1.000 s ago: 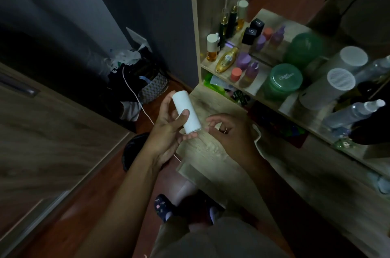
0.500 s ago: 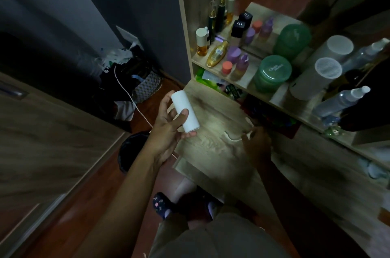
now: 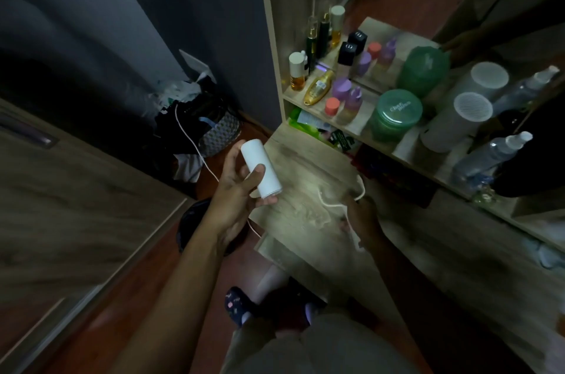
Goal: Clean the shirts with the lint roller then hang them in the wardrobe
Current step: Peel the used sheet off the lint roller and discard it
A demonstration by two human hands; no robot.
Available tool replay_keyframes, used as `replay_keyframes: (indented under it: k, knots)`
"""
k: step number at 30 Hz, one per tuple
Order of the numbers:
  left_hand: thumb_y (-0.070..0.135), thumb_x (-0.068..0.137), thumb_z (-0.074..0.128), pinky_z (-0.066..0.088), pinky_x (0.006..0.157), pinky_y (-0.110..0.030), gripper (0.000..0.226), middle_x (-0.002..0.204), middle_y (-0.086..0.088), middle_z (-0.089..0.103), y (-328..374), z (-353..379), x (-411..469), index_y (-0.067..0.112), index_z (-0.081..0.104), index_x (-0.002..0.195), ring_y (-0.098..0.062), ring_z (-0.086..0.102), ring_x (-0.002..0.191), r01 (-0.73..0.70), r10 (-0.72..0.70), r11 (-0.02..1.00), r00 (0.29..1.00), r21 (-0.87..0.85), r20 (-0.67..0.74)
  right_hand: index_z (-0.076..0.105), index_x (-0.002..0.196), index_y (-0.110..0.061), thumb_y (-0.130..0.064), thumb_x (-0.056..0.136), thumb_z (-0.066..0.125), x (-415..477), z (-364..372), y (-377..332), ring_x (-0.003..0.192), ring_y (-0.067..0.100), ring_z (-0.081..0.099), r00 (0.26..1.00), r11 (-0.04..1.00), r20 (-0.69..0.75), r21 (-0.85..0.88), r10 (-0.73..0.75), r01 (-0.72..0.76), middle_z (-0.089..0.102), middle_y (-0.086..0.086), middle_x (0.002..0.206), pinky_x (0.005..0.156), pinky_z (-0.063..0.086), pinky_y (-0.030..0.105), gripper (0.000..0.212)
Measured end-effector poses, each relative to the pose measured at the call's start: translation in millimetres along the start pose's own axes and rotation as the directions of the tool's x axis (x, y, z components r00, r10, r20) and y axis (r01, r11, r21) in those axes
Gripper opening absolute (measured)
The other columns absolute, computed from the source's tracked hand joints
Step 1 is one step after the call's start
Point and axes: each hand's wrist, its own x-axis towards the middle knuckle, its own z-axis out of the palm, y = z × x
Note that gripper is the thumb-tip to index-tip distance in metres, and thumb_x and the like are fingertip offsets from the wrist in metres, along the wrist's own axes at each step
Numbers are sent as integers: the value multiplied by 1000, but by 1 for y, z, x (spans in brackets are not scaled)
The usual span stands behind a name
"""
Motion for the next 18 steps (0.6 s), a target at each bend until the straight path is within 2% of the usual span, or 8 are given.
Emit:
replay_keyframes:
  k: [3,5,8,10,12,13,16,18]
  knots:
    - [9,96,61,60,76,-49,60,119,4,63,7,-7,-4,38,41,145,-20,66,102,-8,8,1000,1000,-18,13,62,107,2,-28,97,52,-33,-8,-44,66,23,55,975,999,219,15,-44,42,58,23,93,56,47,29,33]
    - [9,96,61,60,76,-49,59,116,7,65,10,-11,-5,37,43,144,-19,67,101,-9,10,999,1000,-33,17,57,124,3,-23,98,52,-58,-17,-74,84,36,58,936,984,321,-50,-144,169,58,35,111,61,46,29,37]
    - [7,95,61,61,76,-52,59,114,6,65,14,-15,-6,36,44,144,-19,69,98,-6,7,997,1000,-74,21,51,138,-3,-7,97,57,-87,-26,-104,121,31,53,798,724,454,-380,-396,576,54,19,136,82,42,21,41]
    - [9,92,62,61,73,-49,60,118,2,62,17,-15,-9,37,45,143,-23,68,99,13,-9,996,999,-91,45,62,123,4,3,78,77,-100,-29,-122,104,37,66,696,510,552,-477,-459,715,66,23,115,81,53,34,47]
    - [10,90,64,61,70,-47,61,121,-3,60,18,-15,-11,38,47,142,-28,66,102,30,-24,995,997,-95,67,69,100,5,3,71,80,-99,-21,-126,74,36,70,604,412,576,-442,-550,797,69,20,84,60,56,36,31]
    - [9,91,64,61,71,-48,60,122,-5,59,19,-14,-13,37,47,142,-29,64,104,35,-27,995,996,-98,81,68,100,3,-3,83,70,-103,-19,-136,75,34,68,628,469,576,-420,-523,777,67,16,82,61,53,35,18]
    - [7,93,63,60,74,-51,61,120,-6,62,17,-15,-15,34,45,145,-31,62,106,17,-2,993,992,-116,129,59,119,-1,-17,104,38,-108,-10,-141,100,29,60,631,422,534,-471,-563,775,60,13,103,71,37,31,30]
    - [8,93,62,56,79,-50,64,114,-3,68,18,-14,-16,34,41,148,-26,62,102,13,8,992,985,-122,170,59,107,-3,-25,106,33,-103,-8,-144,91,28,60,640,365,534,-536,-552,761,57,8,89,69,39,32,33]
